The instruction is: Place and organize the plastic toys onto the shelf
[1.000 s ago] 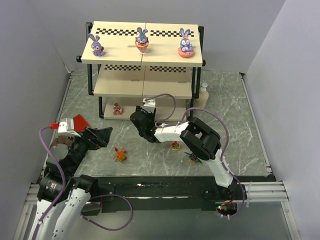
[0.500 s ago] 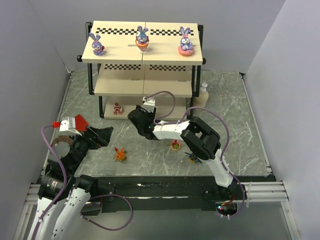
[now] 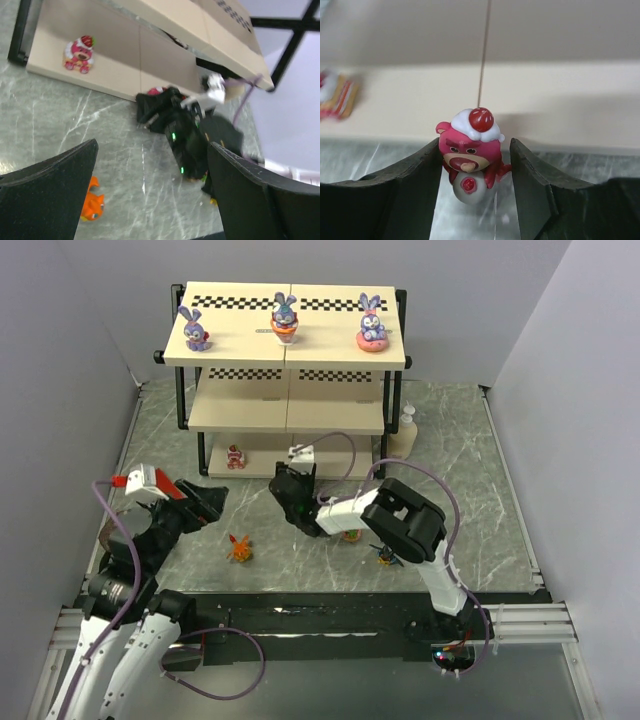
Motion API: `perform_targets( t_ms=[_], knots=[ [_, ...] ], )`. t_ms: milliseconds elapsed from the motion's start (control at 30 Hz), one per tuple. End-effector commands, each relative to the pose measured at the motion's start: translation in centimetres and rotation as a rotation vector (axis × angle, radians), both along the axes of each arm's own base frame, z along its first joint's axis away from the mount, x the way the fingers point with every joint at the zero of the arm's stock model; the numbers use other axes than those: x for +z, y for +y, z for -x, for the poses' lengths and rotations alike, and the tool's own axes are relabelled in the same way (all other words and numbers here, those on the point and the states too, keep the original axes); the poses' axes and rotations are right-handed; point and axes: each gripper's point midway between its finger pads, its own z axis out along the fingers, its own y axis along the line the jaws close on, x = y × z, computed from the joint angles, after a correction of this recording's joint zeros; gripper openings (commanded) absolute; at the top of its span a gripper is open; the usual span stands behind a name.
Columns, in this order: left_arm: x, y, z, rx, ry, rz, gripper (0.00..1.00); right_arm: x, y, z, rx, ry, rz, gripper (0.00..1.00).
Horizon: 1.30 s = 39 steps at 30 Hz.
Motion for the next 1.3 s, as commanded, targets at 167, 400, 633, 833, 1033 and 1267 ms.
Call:
perform_targets(
  t_ms=[167,400,633,833,1033,1267],
  knots=[
    [2.9,2.0,-3.9,0.279,-0.037,0.390,0.96,9.7,0.4,1.7,0.065,-0.223,-0.133,0.00],
    [3.2,0.6,-6.2,0.246,0.000,0.361,0.96,10.2,-0.7,3.9,0.181,-0.209,-0.098,0.00],
    [-1.6,-1.1,-6.4,0.164,0.096,0.302,0.96,4.3,0.5,7.4,0.304,-0.060,-0.053,0.00],
    [-4.7,-2.4,-6.6,0.104,0.192,0.241,0.96,0.2,1.7,8.7,0.336,-0.046,-0.010,0.00],
    [-6.0,-2.6,-6.6,0.094,0.205,0.239,0.96,-1.7,2.4,9.0,0.351,-0.029,0.010,0.00],
    [-6.7,-2.8,-6.9,0.087,0.222,0.234,0.96,-4.3,1.7,9.2,0.318,0.015,0.041,0.16]
  ],
)
